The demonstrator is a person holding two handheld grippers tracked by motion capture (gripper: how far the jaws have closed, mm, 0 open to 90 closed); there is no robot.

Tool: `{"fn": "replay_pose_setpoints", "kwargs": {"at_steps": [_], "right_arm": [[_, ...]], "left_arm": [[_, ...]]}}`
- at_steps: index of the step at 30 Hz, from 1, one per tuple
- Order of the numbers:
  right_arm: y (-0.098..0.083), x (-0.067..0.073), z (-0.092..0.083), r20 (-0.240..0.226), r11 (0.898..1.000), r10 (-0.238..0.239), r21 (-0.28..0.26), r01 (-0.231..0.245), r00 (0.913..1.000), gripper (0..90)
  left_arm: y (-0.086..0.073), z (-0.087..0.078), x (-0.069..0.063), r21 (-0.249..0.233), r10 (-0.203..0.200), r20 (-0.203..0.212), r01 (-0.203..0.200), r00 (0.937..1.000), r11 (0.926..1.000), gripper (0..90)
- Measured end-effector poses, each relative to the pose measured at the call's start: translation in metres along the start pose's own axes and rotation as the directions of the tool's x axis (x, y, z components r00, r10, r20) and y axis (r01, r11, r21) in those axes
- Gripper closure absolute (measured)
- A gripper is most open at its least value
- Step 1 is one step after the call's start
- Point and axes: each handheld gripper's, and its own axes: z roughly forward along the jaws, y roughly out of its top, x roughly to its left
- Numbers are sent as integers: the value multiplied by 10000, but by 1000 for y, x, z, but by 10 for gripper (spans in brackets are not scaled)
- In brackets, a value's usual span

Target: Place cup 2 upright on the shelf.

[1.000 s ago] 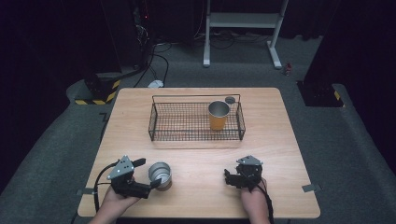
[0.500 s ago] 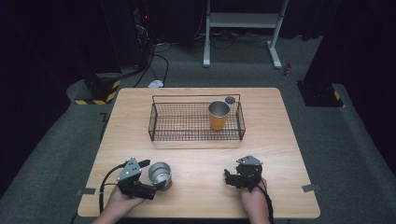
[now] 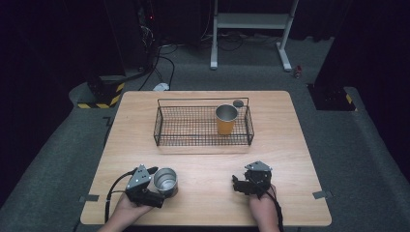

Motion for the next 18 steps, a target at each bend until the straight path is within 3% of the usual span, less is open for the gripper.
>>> {"fn": "replay_pose_setpoints", "kwargs": {"at_steps": [18], "right_arm": [[0, 0, 0, -19, 10000, -77, -21, 77, 10000, 92]], "left_arm": [[-11, 10, 0, 373, 297, 67, -299, 9995, 9989, 0]]}}
